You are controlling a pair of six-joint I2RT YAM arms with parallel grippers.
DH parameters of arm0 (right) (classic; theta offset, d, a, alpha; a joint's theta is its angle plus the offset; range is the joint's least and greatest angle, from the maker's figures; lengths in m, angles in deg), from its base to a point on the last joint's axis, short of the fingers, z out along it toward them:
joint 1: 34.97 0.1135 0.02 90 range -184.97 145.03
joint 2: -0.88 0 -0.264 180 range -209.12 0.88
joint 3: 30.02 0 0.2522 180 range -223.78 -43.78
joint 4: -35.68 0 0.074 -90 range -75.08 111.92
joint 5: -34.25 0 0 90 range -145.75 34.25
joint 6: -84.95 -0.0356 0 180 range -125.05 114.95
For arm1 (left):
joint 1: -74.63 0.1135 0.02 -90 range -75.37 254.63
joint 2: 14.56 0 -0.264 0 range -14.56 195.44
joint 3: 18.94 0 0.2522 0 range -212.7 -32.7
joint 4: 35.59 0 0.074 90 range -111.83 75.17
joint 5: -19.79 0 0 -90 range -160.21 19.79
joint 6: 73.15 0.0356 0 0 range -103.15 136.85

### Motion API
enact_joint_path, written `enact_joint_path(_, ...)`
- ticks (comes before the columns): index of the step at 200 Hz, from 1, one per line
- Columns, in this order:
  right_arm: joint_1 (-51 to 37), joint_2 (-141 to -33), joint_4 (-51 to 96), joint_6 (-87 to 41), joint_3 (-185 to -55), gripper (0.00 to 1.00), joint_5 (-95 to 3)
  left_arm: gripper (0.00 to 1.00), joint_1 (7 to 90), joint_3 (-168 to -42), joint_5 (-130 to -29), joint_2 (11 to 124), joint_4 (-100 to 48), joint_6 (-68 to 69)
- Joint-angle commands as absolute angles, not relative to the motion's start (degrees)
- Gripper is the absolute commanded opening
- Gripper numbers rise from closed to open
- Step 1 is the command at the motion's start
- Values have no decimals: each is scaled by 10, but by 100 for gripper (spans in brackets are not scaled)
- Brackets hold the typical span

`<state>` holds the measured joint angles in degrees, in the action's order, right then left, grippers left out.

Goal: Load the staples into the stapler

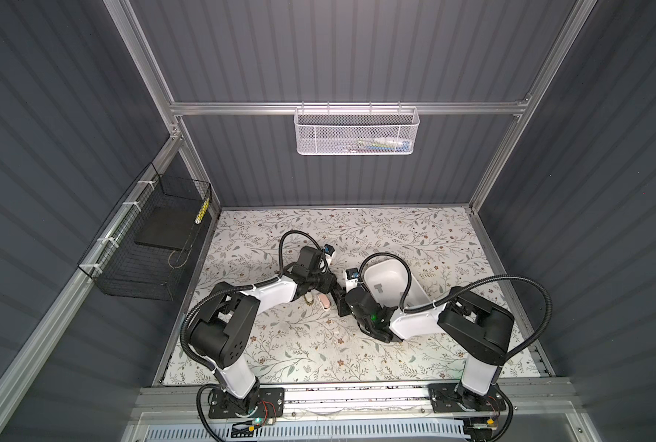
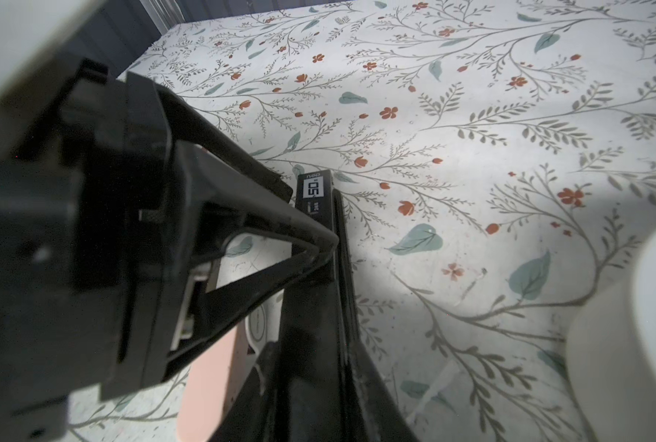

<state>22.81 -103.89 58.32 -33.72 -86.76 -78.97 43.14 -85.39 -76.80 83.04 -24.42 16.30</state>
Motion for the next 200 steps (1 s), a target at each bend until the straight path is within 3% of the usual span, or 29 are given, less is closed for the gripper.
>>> enact_joint_path(1,240,-1082,493,-349,-828,28,-778,47,427,-870,-760,848,-228,176)
enact_joint_path(200,249,-1166,568,-399,-785,27,-822,44,427,-869,-762,865,-243,185)
